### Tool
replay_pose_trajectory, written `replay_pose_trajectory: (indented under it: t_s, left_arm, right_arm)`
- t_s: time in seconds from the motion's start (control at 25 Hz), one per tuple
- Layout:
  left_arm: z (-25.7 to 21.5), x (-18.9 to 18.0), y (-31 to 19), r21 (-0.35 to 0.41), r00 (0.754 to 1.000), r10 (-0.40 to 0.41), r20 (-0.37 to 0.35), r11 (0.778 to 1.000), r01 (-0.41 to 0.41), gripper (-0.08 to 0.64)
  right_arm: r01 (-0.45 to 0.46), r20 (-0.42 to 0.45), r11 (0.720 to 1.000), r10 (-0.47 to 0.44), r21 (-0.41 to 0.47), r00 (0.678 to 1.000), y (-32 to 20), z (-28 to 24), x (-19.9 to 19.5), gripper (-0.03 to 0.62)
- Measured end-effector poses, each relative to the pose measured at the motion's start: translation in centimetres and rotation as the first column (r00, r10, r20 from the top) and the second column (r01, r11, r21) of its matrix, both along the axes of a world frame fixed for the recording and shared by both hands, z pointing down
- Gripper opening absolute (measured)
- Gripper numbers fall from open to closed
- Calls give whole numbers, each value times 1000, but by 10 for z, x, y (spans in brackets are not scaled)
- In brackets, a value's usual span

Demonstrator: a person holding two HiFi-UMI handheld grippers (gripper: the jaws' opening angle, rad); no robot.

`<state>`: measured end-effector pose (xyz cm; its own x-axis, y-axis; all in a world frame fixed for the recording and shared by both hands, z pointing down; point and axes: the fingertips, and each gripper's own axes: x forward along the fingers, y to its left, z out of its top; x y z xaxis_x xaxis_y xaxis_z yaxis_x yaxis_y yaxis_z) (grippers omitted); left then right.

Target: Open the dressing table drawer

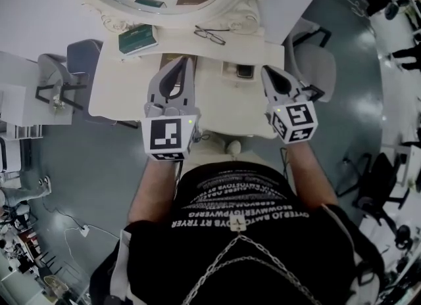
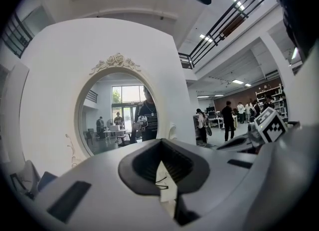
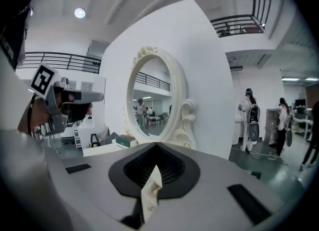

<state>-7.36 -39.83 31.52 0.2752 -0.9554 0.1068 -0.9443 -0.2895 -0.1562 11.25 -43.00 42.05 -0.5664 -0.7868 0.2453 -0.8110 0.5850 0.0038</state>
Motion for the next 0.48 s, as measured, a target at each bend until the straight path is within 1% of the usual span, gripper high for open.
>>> replay_pose_trajectory:
  t_s: [0.12,0.24,0.36,0.48]
  left_arm:
    - [-10,4,5,13,1000,3,5,1000,-3,3]
    - [-19,9,7,26,1000,4,12,1000,-4,3]
    - [-24,12,12,31,1000,7,20,1000,-7,3]
    - [-25,12,14,23,1000,3,31,1000,-4,3]
  right_arm:
    - [40,16,998,-41,53,999,7,-37,-6,2]
    - [59,24,995,-61,82,998,15,-60,-6,2]
    - [71,25,992,-74,101,997,22,-70,-8,2]
    - [77,28,992,-81,101,996,23,-72,-11,2]
